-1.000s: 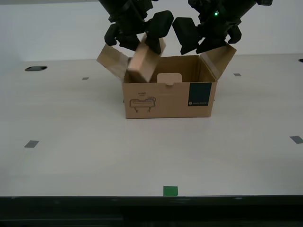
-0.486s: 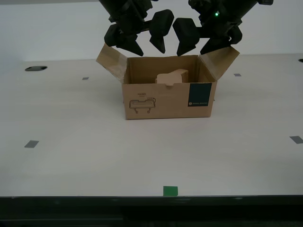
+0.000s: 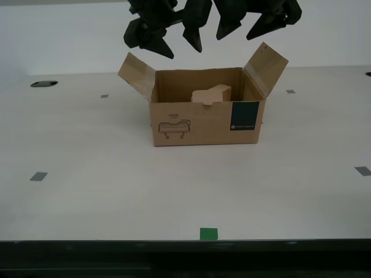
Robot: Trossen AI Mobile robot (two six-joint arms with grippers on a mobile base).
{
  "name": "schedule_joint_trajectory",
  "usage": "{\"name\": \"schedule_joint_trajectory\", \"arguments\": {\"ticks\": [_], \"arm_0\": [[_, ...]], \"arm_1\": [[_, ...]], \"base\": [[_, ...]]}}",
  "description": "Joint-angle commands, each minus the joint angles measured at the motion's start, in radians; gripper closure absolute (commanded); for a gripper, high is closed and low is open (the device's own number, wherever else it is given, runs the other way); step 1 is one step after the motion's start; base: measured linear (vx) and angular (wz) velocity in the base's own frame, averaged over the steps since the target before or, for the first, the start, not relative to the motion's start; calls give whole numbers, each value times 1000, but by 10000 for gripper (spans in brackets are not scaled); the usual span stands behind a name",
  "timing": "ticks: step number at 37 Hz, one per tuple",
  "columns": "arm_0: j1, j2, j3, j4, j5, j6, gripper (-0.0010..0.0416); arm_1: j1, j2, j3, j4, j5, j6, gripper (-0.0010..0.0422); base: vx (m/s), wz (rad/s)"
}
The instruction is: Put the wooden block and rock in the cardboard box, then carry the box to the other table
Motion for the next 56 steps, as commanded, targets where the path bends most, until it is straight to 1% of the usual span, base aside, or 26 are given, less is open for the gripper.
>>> {"name": "schedule_joint_trajectory", "arguments": {"ticks": [1, 7, 10, 13, 15, 21, 32, 37, 41, 45, 49, 56], "arm_0": [[0, -1, 58, -76, -2, 0, 11], [0, -1, 159, -196, -2, 1, 12], [0, -1, 211, -257, -2, 0, 12], [0, -2, 265, -320, -2, -4, 12], [-2, -2, 300, -359, -2, -14, 12], [-15, -3, 413, -474, -2, -20, 12], [-80, -16, 637, -663, -2, -25, 26], [-119, -24, 724, -733, -2, -45, 38], [-151, -33, 769, -768, -2, -47, 46], [-188, -43, 798, -797, -2, -48, 45], [-222, -56, 804, -816, -2, -56, 33], [-270, -66, 795, -877, -2, -57, 18]], "arm_1": [[1, -4, 66, -111, 3, -4, 78], [1, -4, 192, -256, 2, -3, 78], [1, -4, 261, -315, 2, 6, 78], [2, -4, 324, -350, 2, 26, 78], [3, -4, 365, -370, 2, 29, 78], [13, -4, 479, -437, -1, 39, 78], [47, -6, 640, -589, -5, 84, 78], [72, -16, 665, -617, -5, 99, 78], [100, -29, 665, -632, -4, 102, 78], [133, -41, 665, -657, -4, 104, 78], [165, -49, 665, -690, -4, 111, 78], [215, -60, 664, -722, -4, 122, 78]], "base": [[0, 0], [0, 0], [0, 0], [0, 0], [0, 0], [0, 0], [0, 0], [0, 0], [0, 0], [0, 0], [0, 0], [0, 0]]}}
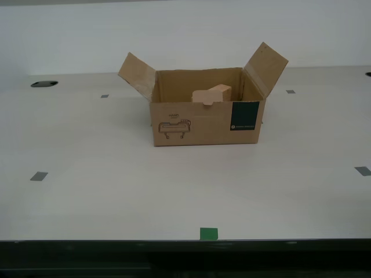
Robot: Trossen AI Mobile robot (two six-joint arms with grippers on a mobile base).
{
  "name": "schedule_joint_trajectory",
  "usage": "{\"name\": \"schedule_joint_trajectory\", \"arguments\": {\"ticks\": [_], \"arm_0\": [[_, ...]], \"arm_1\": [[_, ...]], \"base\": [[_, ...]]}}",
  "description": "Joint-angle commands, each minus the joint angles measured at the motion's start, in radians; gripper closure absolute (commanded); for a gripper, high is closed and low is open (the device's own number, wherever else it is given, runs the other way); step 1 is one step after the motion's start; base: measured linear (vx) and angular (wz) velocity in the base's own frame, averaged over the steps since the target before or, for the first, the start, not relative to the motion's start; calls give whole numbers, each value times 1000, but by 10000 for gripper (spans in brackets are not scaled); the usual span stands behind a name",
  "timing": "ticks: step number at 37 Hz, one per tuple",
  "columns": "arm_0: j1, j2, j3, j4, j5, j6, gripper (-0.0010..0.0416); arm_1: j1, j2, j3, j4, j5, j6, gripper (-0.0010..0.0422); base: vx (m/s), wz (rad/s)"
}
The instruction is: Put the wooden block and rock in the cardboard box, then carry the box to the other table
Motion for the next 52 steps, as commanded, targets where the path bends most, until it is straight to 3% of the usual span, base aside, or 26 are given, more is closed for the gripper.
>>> {"name": "schedule_joint_trajectory", "arguments": {"ticks": [1, 12, 20, 31, 40, 43, 50, 52], "arm_0": [[-19, 0, -1, -35, -2, -4, 17], [-44, 0, -1, -39, -2, -19, 18], [-47, 0, -1, -45, -2, -23, 18], [-72, 5, -1, -47, -2, -24, 18], [-85, 11, -48, -43, -2, -24, 18], [-85, 11, -83, -41, -2, -26, 18], [-85, 11, -184, 7, -3, -26, 18], [-85, 11, -216, 24, -3, -26, 19]], "arm_1": [[23, -5, 0, -18, 1, 11, 78], [91, -6, -6, -39, 2, 31, 78], [147, -6, -7, -65, 46, 50, 78], [187, -6, -11, -76, 46, 72, 78], [189, -6, -128, -18, 47, 72, 78], [189, -6, -193, 19, 67, 63, 78], [190, -6, -332, 113, 165, 41, 78], [190, -6, -362, 133, 169, 40, 78]], "base": [[0, 0], [0, 0], [0, 0], [0, 0], [0, 0], [0, 0], [0, 0], [0, 0]]}}
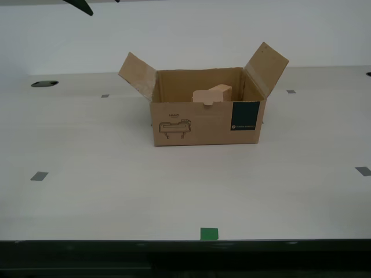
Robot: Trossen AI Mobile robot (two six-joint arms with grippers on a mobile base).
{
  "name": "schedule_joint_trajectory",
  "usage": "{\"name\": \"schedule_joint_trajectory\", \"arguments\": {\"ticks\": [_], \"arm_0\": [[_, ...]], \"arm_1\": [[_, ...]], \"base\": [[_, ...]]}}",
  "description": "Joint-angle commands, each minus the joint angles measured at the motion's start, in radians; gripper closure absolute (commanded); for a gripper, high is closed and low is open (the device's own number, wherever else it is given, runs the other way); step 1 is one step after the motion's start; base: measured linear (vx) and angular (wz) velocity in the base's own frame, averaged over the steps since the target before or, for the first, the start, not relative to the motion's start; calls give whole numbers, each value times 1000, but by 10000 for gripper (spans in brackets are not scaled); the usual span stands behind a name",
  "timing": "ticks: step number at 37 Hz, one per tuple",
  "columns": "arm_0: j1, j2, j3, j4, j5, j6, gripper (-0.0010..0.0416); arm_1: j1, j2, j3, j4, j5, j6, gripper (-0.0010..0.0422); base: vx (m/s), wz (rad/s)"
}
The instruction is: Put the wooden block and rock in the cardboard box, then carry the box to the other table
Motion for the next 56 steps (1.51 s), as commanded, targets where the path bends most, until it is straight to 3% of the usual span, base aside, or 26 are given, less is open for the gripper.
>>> {"name": "schedule_joint_trajectory", "arguments": {"ticks": [1, 17, 23, 28, 36, 56], "arm_0": [[0, 0, -56, 28, -3, -2, 19], [0, 0, -242, 122, -8, -3, 19], [0, 0, -267, 146, -121, -2, 18], [0, 0, -262, 147, -158, -2, 19], [0, 0, -256, 142, -161, -1, 19], [3, 0, -267, 63, -161, 24, 19]], "arm_1": [[2, -1, -54, 36, 16, -3, 78], [11, -1, -174, 109, 17, -9, 78], [12, -1, -174, 114, 17, -14, 78], [12, -1, -174, 115, 37, -17, 78], [12, -1, -174, 119, 94, -17, 78], [9, -1, -175, 29, 93, -17, 78]], "base": [[0, 0], [0, 0], [0, 0], [0, 0], [0, 0], [0, 0]]}}
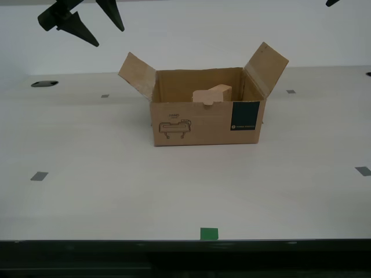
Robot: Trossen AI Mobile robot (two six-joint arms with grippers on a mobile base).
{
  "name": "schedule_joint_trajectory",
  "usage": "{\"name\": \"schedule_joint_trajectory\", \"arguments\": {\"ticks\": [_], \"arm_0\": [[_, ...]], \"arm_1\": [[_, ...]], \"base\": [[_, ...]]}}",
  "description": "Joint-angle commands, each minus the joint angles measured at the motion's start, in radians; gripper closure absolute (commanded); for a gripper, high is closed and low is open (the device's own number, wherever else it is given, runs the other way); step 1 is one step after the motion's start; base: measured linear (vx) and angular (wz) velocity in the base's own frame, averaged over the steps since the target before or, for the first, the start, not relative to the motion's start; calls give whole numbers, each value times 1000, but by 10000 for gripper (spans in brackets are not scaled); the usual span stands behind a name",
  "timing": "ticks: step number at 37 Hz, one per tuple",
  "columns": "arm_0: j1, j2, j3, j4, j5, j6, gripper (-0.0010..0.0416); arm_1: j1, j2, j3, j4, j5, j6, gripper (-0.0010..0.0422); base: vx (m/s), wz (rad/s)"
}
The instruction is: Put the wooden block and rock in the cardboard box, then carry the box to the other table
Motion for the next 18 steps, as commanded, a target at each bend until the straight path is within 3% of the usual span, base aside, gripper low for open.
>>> {"name": "schedule_joint_trajectory", "arguments": {"ticks": [1, 18], "arm_0": [[1, 0, 0, -11, -6, 1, 18], [19, 84, 1, 18, -27, 23, 18]], "arm_1": [[-1, -1, 0, -7, 5, 1, 78], [-28, 0, -61, 63, 6, -30, 78]], "base": [[0, 0], [0, 0]]}}
